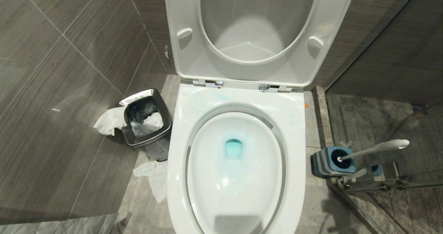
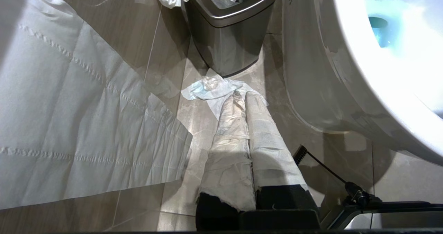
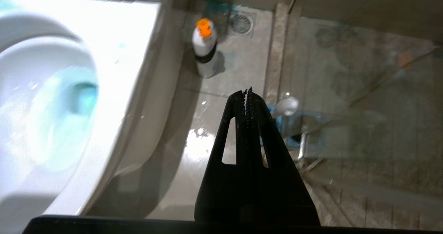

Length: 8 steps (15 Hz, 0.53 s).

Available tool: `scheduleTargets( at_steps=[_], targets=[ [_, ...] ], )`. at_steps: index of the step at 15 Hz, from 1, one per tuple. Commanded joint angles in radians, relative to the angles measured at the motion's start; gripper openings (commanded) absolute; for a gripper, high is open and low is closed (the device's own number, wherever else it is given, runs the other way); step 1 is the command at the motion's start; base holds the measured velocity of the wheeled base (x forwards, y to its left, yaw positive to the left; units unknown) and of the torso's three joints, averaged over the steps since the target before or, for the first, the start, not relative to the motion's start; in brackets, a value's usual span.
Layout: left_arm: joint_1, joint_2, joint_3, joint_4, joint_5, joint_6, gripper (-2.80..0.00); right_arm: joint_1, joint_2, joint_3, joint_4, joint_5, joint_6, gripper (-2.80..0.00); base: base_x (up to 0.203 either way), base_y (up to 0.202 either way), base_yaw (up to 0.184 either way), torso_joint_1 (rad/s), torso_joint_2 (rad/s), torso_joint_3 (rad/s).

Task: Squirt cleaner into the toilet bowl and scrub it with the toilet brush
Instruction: Flush the toilet

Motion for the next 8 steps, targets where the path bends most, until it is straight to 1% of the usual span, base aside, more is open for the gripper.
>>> scheduleTargets(
  at_steps=[1, 2, 3, 4, 5, 6, 8],
  targets=[
    [0.0, 0.001, 0.002, 0.0, 0.0, -0.001, -2.8, 0.031, -0.176, 0.014, 0.122, 0.014, 0.002, -2.8, 0.0, 0.0, 0.0, 0.0, 0.0, 0.0],
    [0.0, 0.001, 0.002, 0.0, 0.0, -0.001, -2.8, 0.074, -0.223, 0.034, 0.161, 0.007, 0.002, -2.8, 0.0, 0.0, 0.0, 0.0, 0.0, 0.0],
    [0.0, 0.001, 0.002, 0.0, 0.0, -0.001, -2.8, 0.122, -0.249, 0.082, 0.172, -0.044, 0.002, -2.8, 0.0, 0.0, 0.0, 0.0, 0.0, 0.0],
    [0.0, 0.001, 0.002, 0.0, 0.0, -0.001, -2.8, 0.167, -0.288, 0.125, 0.173, -0.133, 0.003, -2.8, 0.0, 0.0, 0.0, 0.0, 0.0, 0.0],
    [0.0, 0.001, 0.002, 0.0, 0.0, -0.001, -2.8, 0.195, -0.343, 0.173, 0.173, -0.191, 0.004, -2.8, 0.0, 0.0, 0.0, 0.0, 0.0, 0.0],
    [0.0, 0.001, 0.002, 0.0, 0.0, -0.001, -2.8, 0.218, -0.408, 0.23, 0.173, -0.219, 0.002, -2.8, 0.0, 0.0, 0.0, 0.0, 0.0, 0.0],
    [0.0, 0.001, 0.002, 0.0, 0.0, -0.001, -2.8, 0.253, -0.526, 0.325, 0.178, -0.239, -0.012, -2.8, 0.0, 0.0, 0.0, 0.0, 0.0, 0.0]
  ],
)
